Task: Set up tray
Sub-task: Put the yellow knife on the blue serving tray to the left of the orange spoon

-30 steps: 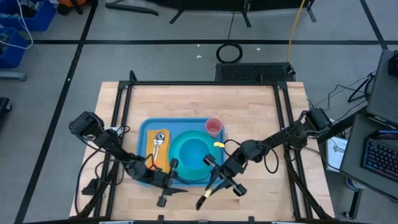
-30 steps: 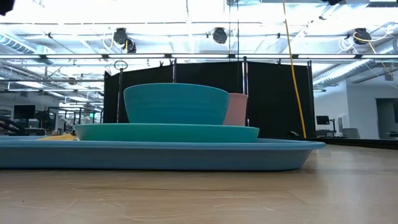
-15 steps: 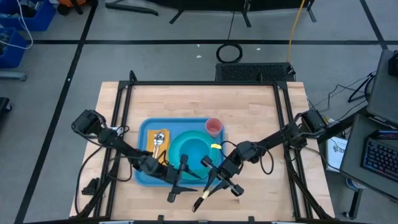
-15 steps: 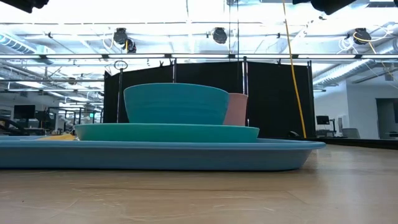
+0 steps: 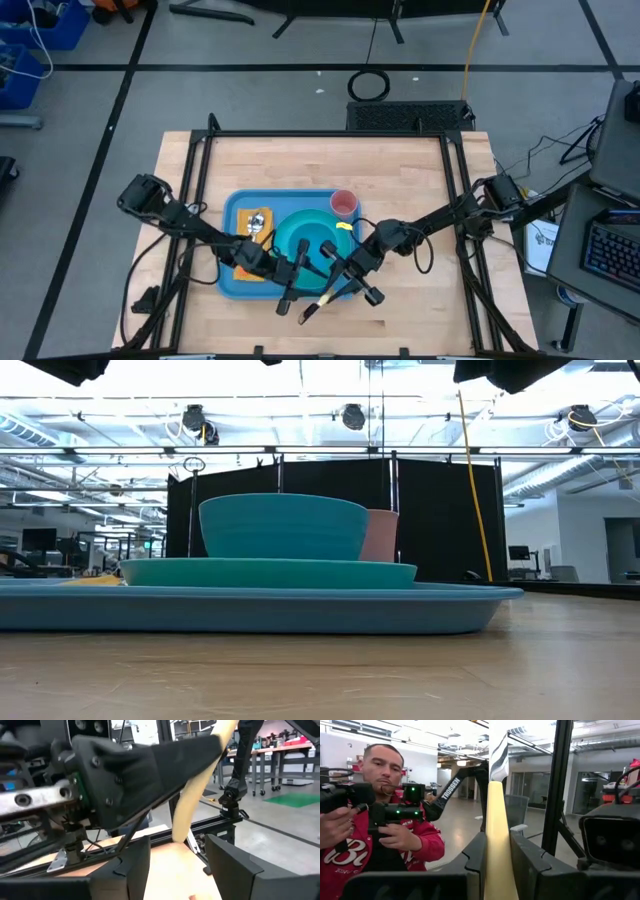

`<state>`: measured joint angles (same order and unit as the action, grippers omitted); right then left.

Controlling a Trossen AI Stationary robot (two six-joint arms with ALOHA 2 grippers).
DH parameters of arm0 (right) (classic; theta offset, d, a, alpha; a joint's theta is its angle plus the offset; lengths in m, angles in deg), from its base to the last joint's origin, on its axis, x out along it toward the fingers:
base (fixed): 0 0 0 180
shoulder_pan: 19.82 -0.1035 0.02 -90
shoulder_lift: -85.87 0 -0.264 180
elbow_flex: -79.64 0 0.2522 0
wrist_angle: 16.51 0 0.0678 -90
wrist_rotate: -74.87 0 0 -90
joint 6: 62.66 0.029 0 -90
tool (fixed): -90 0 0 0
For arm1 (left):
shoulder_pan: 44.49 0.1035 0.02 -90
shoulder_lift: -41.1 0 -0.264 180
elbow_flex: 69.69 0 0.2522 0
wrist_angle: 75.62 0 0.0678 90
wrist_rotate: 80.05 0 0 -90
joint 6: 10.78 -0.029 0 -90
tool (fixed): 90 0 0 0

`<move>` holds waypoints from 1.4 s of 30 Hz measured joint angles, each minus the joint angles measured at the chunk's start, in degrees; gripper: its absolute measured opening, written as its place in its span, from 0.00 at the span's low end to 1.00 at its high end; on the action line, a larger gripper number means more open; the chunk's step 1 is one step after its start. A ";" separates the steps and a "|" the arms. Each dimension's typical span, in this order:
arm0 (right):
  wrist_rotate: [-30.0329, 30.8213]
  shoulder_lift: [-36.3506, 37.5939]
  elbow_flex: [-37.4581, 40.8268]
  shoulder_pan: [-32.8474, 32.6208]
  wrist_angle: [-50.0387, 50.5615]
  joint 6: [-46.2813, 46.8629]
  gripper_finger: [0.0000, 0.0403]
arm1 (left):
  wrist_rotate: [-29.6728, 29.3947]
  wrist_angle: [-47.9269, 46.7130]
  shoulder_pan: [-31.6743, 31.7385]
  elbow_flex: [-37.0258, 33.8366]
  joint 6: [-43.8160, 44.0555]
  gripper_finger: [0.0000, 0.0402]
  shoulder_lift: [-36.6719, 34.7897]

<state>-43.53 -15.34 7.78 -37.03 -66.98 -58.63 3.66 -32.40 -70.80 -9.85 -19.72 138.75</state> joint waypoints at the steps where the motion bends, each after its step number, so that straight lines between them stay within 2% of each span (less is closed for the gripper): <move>1: -0.02 0.00 0.00 0.02 -0.05 0.00 0.13 | 0.73 -0.18 0.30 0.00 -0.05 0.48 0.00; 7: -0.12 -0.01 0.00 0.00 -0.21 -0.37 0.13 | 3.88 0.08 1.76 0.00 0.06 0.48 0.01; 18: 2.89 0.00 0.00 0.41 0.62 -1.71 0.13 | 3.33 0.24 2.90 0.00 3.61 0.46 0.01; 29: 2.78 0.00 0.00 1.07 2.36 -1.73 0.13 | 6.30 -0.97 4.07 0.00 5.15 0.42 0.01; 34: 2.78 0.00 0.00 1.09 2.32 -1.71 0.13 | 6.36 -0.69 4.23 0.00 7.58 0.34 0.00; 42: 2.62 0.07 -0.01 1.11 2.79 -0.27 0.13 | 7.94 -0.86 5.25 -0.09 9.08 0.09 0.00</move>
<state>-40.91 -15.27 7.77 -35.93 -64.19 -58.90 11.60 -33.26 -65.55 -9.94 -10.64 138.75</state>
